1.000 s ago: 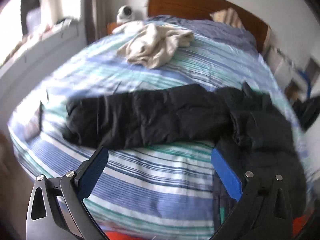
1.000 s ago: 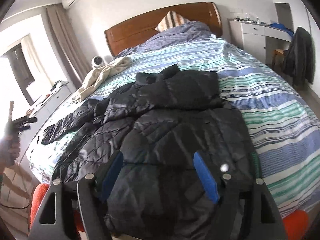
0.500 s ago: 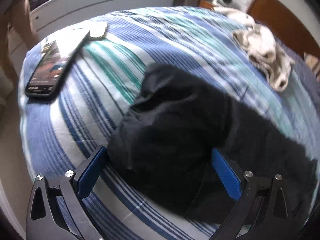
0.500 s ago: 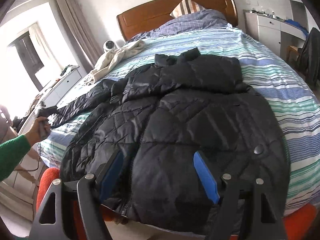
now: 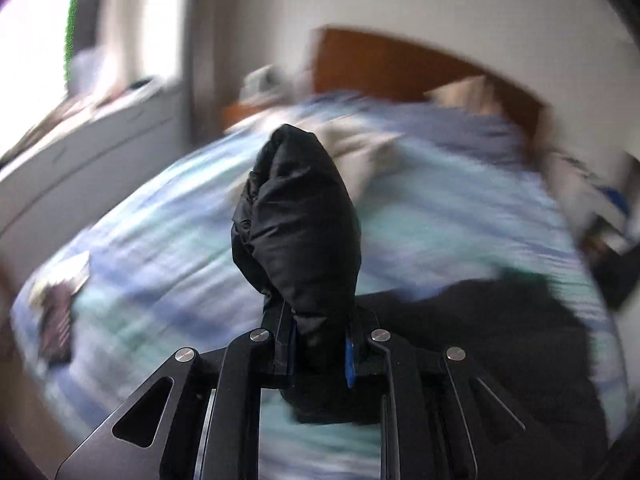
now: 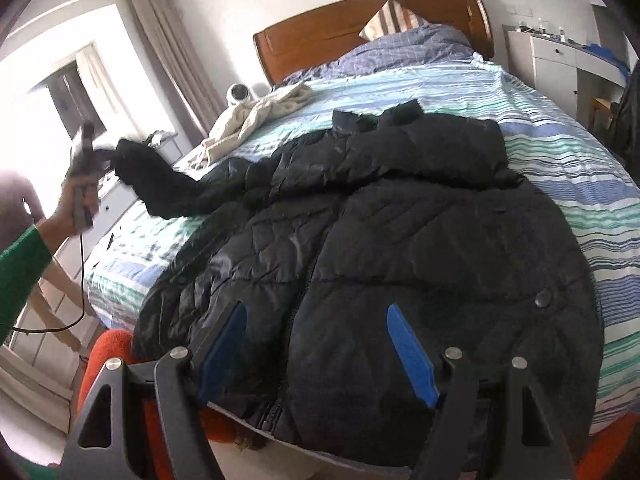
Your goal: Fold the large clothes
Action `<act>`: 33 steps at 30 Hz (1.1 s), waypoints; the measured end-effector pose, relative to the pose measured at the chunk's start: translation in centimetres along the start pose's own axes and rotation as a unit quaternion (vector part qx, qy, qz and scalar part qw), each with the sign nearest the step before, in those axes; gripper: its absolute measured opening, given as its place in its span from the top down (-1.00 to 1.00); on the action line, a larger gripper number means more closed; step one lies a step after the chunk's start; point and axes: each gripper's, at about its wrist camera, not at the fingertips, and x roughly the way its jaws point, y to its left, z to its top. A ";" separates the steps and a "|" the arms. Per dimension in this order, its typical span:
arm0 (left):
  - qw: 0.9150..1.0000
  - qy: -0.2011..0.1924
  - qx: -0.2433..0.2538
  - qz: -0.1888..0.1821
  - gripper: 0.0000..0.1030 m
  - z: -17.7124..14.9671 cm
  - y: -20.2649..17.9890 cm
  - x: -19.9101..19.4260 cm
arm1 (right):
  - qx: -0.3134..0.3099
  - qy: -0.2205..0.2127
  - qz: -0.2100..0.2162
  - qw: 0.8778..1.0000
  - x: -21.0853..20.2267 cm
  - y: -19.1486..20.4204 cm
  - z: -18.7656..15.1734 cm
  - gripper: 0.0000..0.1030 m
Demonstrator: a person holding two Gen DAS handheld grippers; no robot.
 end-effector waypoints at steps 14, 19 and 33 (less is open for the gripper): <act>0.951 0.120 0.154 -0.238 0.10 -13.5 -34.5 5.2 | 0.065 -0.044 -0.062 0.995 -4.3 -6.5 -0.6 -0.45; 0.932 0.174 0.221 -0.229 -0.34 -21.8 -36.1 4.4 | 0.061 -0.039 -0.075 0.995 -4.0 -9.0 2.0 -0.45; 0.972 0.091 0.144 -0.162 -0.74 -19.9 -17.5 -1.4 | 0.275 0.049 0.083 0.957 14.4 -16.5 13.0 -0.58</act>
